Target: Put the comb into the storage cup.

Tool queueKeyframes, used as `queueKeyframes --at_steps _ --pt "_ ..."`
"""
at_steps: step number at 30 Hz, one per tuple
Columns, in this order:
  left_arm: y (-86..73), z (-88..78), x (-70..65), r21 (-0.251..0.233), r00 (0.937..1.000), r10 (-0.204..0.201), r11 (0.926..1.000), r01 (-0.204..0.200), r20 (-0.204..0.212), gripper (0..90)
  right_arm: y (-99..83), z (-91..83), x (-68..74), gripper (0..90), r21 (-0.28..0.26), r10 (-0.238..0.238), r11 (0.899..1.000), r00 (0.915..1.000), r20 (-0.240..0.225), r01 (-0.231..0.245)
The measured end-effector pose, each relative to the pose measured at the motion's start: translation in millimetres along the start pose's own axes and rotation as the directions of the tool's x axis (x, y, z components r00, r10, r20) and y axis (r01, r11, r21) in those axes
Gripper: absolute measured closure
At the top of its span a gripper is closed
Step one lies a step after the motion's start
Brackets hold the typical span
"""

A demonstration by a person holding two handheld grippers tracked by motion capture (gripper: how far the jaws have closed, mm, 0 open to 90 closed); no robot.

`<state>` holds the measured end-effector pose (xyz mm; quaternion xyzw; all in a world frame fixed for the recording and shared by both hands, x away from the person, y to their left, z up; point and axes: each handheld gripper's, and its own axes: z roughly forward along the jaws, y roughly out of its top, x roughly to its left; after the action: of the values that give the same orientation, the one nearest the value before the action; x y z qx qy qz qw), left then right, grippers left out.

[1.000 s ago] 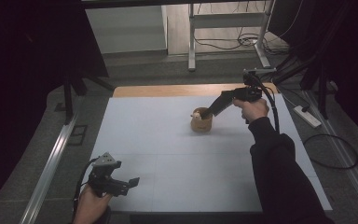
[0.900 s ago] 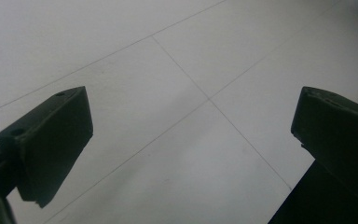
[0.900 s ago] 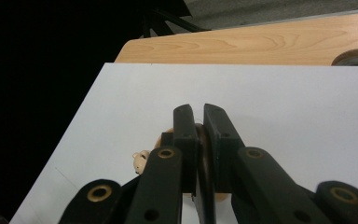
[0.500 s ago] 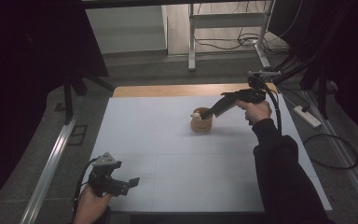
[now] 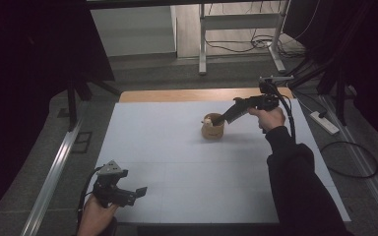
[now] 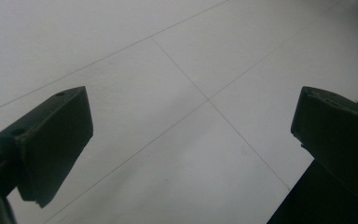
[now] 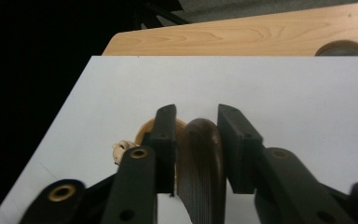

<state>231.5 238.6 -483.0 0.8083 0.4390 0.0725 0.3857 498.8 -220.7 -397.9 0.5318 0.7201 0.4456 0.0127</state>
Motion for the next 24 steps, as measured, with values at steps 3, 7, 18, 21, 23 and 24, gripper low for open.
queueKeyframes --at_steps 3,7,18,21,23,24 --pt "0.0 0.0 0.0 0.0 1.0 0.0 1.0 0.0 0.0 0.0 -0.5 -1.2 2.2 59.6 0.001 -0.029 1.0 0.9993 0.024 0.029" --pt "0.1 0.1 -0.1 0.001 1.0 0.0 1.0 0.0 0.0 0.0 -1.0 -1.9 3.9 50.3 0.004 -0.05 0.999 0.9981 0.036 0.05" --pt "-0.1 -0.1 0.3 -0.002 1.0 -0.002 1.0 0.002 0.003 0.0 -6.1 -0.2 9.7 29.5 0.029 -0.125 0.992 0.9881 0.09 0.123" --pt "-0.1 -0.3 0.5 -0.001 1.0 -0.001 1.0 0.001 0.003 0.0 -7.0 -1.3 10.8 25.7 0.024 -0.151 0.988 0.9841 0.093 0.15" --pt "-0.1 -0.4 0.6 -0.001 1.0 -0.002 1.0 0.002 0.004 0.0 -7.6 -2.0 12.2 22.4 0.028 -0.174 0.985 0.9795 0.102 0.172" --pt "-0.1 -0.4 0.6 -0.001 1.0 -0.002 1.0 0.002 0.004 0.0 -8.0 -2.5 13.1 21.4 0.029 -0.187 0.982 0.9765 0.108 0.185"
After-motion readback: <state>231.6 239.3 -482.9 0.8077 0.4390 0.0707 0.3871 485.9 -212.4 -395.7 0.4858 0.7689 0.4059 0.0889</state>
